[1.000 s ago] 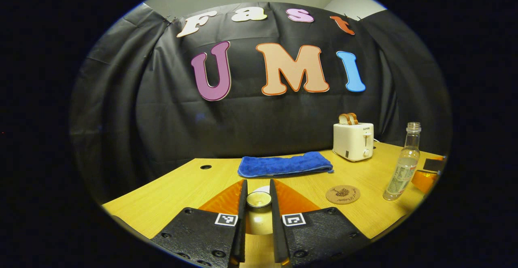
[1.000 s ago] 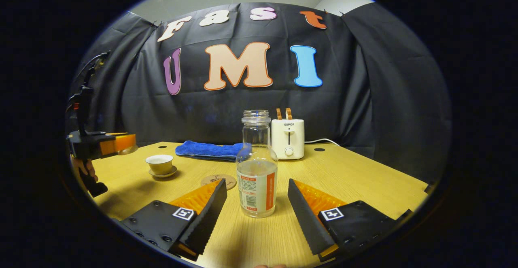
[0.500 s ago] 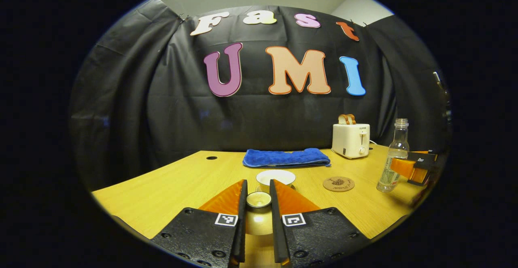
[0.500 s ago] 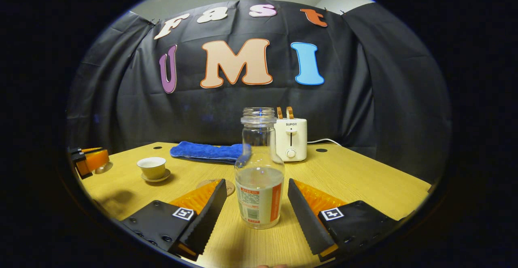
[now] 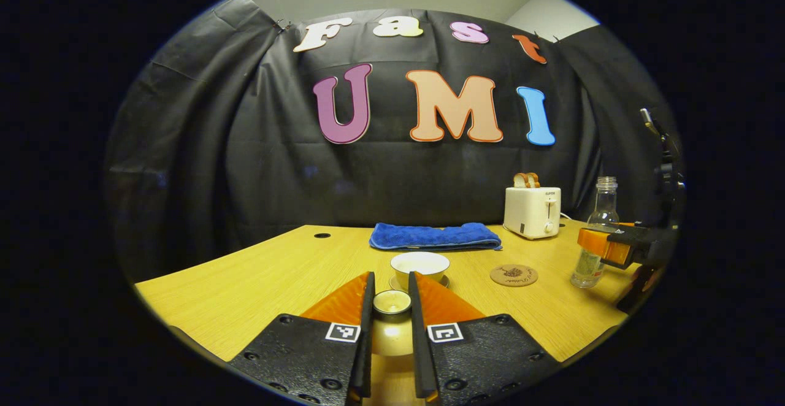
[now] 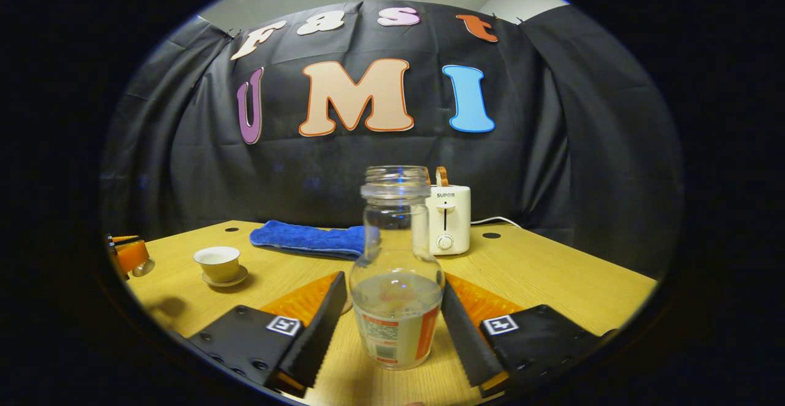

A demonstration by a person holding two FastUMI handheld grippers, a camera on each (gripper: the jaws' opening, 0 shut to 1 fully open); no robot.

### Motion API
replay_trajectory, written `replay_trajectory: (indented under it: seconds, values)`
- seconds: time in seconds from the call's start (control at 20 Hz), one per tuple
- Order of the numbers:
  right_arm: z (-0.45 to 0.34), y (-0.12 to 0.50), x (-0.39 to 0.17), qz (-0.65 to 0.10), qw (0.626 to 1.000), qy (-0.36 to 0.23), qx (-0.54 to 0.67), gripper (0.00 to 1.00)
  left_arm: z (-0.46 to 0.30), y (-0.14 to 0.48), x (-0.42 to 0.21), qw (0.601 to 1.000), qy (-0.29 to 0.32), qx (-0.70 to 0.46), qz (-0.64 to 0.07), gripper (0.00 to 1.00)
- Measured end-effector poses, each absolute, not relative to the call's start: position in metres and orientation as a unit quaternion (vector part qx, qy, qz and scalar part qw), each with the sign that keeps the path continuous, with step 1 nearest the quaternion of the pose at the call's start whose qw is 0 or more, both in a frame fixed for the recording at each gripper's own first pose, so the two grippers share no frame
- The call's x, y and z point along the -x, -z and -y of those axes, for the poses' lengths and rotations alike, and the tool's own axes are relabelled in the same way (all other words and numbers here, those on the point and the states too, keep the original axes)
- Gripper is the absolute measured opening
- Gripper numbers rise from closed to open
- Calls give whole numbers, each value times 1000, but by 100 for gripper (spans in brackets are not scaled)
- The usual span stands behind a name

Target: Open the teacup lid with one hand, grasp the water bottle and pour water into the teacup with the other hand; after pouring, place the water bottle on the coaster and then close the teacup lid.

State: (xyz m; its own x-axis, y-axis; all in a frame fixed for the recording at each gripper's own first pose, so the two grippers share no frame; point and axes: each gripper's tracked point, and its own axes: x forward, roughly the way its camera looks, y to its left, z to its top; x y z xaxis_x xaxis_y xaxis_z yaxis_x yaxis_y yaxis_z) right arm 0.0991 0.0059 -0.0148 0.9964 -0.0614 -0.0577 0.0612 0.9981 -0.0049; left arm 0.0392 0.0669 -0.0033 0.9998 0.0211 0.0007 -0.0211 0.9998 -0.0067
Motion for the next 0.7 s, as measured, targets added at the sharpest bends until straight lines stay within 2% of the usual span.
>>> replay_trajectory:
  seconds: [0.05,0.15,0.3,0.4,0.7]
  values:
    - [-6,14,-99,-29,999,31,3,80,-67,4,-39,1000,-11,4,-2,25]
    - [-8,16,-100,-31,999,30,3,81,-69,3,-38,1000,-14,4,0,24]
    - [-12,14,-102,-28,999,19,17,76,-69,4,-39,1000,-17,4,1,24]
    - [-18,12,-107,-32,998,10,51,73,-69,4,-38,1000,-18,5,0,27]
    - [-64,-30,-139,10,981,-38,192,73,-69,4,-39,1000,-18,5,0,25]
